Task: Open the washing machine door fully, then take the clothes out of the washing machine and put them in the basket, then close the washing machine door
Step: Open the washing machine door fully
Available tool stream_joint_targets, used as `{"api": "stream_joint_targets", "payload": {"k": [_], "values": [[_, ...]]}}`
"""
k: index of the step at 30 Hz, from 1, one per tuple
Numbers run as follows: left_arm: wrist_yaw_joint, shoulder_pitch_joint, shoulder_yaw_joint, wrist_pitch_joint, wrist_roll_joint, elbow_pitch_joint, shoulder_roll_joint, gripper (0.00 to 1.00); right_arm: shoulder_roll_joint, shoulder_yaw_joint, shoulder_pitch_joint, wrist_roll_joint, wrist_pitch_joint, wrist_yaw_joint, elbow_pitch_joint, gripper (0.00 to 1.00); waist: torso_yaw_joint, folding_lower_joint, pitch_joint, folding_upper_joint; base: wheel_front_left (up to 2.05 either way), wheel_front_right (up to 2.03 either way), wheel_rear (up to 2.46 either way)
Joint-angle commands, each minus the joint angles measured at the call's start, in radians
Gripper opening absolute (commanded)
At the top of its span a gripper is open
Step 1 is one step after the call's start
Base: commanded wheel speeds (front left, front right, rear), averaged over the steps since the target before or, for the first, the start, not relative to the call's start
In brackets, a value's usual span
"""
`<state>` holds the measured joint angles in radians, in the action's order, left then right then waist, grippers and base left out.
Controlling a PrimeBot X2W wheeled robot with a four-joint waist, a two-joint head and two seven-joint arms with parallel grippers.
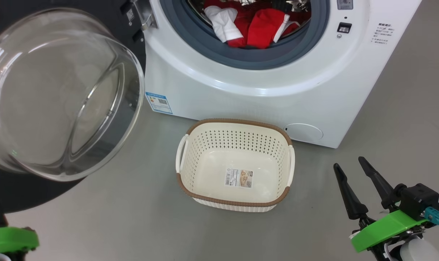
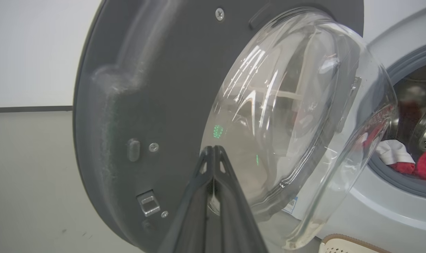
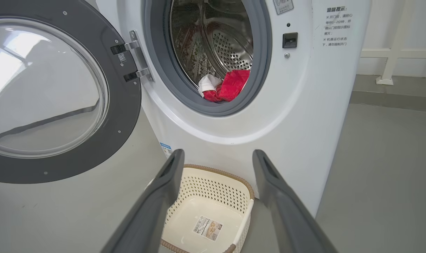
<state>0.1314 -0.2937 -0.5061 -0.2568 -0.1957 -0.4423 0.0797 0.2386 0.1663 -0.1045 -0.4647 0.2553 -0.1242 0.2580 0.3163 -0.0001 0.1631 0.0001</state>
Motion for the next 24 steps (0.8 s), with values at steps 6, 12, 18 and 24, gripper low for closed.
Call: {"api": "stream_joint_targets", "payload": {"k": [6, 12, 18, 24], "values": [[-0.001, 0.102, 0.055, -0.005, -0.017, 0.134, -0.003, 0.13, -0.006, -0.008, 0.023, 0.008, 0.006, -0.007, -0.031, 1.00, -0.011, 0.0001, -0.028, -0.0001, 0.00, 0.00, 0.00], [-0.001, 0.188, 0.184, -0.005, -0.027, 0.215, -0.024, 0.42, -0.020, -0.042, 0.044, 0.008, 0.006, -0.007, -0.037, 1.00, -0.040, 0.0001, -0.044, -0.0001, 0.00, 0.00, 0.00], [-0.001, 0.235, 0.300, -0.005, -0.036, 0.247, -0.028, 1.00, -0.017, -0.072, 0.066, 0.005, 0.006, -0.007, -0.049, 1.00, -0.080, 0.0001, -0.053, -0.0001, 0.00, 0.00, 0.00], [-0.001, 0.254, 0.338, -0.005, -0.048, 0.261, -0.029, 1.00, -0.020, -0.096, 0.082, 0.003, 0.006, -0.007, -0.057, 1.00, -0.124, 0.0001, -0.060, -0.0001, 0.00, 0.00, 0.00]]}}
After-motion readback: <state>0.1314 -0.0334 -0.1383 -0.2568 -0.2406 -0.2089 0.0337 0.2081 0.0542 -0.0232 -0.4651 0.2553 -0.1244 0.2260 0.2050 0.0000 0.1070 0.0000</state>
